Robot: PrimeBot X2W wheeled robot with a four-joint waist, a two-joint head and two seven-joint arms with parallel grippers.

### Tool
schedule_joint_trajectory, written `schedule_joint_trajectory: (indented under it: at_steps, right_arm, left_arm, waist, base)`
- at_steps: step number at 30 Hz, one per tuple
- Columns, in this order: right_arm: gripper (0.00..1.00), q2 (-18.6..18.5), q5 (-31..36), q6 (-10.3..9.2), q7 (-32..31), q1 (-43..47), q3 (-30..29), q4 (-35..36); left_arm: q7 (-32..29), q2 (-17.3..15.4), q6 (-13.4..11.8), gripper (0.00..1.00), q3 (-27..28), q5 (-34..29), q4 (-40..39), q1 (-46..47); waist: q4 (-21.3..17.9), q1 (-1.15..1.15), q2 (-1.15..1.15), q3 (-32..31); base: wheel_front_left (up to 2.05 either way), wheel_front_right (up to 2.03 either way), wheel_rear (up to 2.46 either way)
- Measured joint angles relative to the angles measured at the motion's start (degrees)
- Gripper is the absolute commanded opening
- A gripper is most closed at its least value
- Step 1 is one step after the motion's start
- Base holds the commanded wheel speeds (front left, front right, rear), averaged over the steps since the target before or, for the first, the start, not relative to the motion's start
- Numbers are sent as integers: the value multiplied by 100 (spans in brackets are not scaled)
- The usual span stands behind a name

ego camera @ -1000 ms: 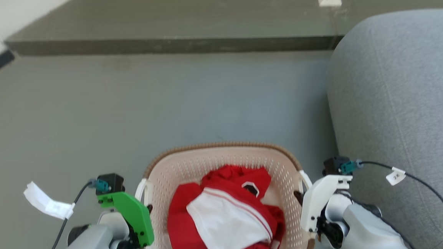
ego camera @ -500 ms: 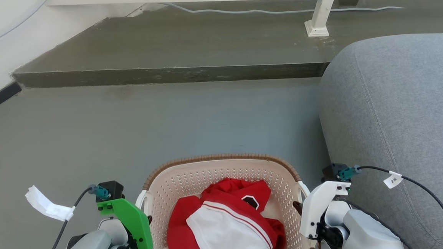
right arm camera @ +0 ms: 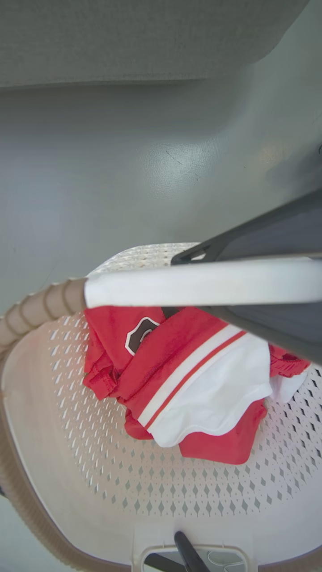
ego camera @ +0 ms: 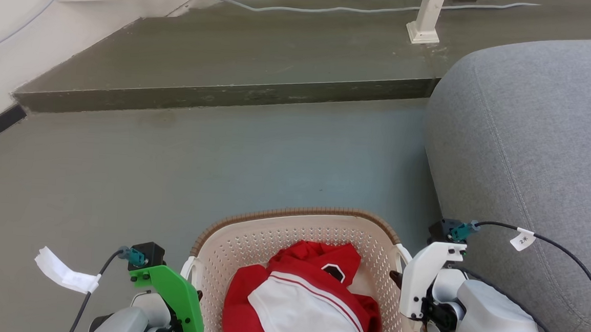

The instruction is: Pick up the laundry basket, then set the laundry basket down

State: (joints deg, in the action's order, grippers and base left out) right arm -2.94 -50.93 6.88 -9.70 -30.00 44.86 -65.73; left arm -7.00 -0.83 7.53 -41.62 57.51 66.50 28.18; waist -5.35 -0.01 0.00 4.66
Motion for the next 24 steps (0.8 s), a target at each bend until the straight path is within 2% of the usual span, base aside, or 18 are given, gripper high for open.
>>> schedule_joint_trajectory:
  at_steps: [24]
  right_arm:
    - [0,-20,-159,-1,7,-20,183,0]
  left_arm:
    - [0,-1,0,0,-114,132,66,20]
  waist:
    - [-19,0,0,95]
  base:
    - [0,0,0]
